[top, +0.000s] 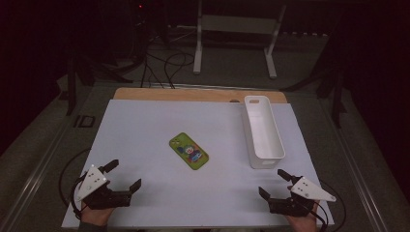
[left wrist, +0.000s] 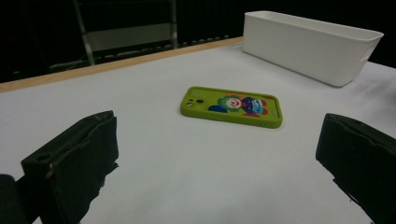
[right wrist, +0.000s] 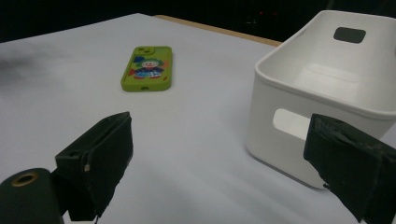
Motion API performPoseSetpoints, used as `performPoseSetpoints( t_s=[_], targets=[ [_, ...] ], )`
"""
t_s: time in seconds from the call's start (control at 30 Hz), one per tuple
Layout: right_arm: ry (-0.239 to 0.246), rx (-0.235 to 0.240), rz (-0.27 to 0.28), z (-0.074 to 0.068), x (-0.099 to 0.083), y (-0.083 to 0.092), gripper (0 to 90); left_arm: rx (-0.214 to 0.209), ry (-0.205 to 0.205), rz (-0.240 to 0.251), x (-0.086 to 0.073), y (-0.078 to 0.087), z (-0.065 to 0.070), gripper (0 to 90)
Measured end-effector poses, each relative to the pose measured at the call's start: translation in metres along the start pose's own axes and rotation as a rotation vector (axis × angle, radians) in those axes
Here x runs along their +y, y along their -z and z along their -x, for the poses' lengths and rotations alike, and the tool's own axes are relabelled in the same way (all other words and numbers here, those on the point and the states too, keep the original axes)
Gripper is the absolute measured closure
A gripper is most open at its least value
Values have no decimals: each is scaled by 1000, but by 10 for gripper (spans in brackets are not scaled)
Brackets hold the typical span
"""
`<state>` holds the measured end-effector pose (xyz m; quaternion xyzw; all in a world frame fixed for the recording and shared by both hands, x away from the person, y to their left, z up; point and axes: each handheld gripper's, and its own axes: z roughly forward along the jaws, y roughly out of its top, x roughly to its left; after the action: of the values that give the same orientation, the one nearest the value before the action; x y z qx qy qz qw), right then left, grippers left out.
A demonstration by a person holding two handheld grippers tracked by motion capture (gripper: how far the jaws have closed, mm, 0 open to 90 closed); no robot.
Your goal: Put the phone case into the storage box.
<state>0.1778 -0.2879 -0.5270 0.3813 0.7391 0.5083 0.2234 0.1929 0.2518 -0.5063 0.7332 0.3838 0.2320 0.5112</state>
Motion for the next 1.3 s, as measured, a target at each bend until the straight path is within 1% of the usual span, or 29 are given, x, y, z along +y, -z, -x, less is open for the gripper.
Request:
performPoseSetpoints(
  t_s=[0.17,0.23,0.37,0.47,0.57,0.7,0.87,0.9,0.93,1.07,1.3],
  targets=[
    [-5,-2,4,-1,1,0,80,13,0,-5,-1,0,0,0],
    [-6,-1,3,-1,1,0,80,17,10,1,0,0,-1,0],
    [-5,-8,-3,-2,1,-1,80,23,12,-2,-1,-1,-2,0],
    [-18,-7,0,-2,3,-1,80,26,3,-13,-1,-1,-1,0],
    [-27,-5,-1,-3,4,-2,80,31,2,-16,-1,-1,-1,0],
    [-31,-5,-6,-5,8,-5,76,40,11,-17,-2,0,-2,0],
    [-32,-5,-5,-6,11,-6,76,39,12,-18,-2,-1,-2,0],
    [-32,-5,-5,-6,11,-6,76,43,9,-33,-4,-3,-2,0],
    [-30,-7,-5,-6,13,-7,76,41,6,-36,-4,-3,-2,0],
    [-30,-11,-22,-7,17,-9,76,42,0,-40,-4,-4,0,0],
    [-27,-16,-33,-6,24,-12,76,42,-1,-49,-5,-5,0,0]
  ],
)
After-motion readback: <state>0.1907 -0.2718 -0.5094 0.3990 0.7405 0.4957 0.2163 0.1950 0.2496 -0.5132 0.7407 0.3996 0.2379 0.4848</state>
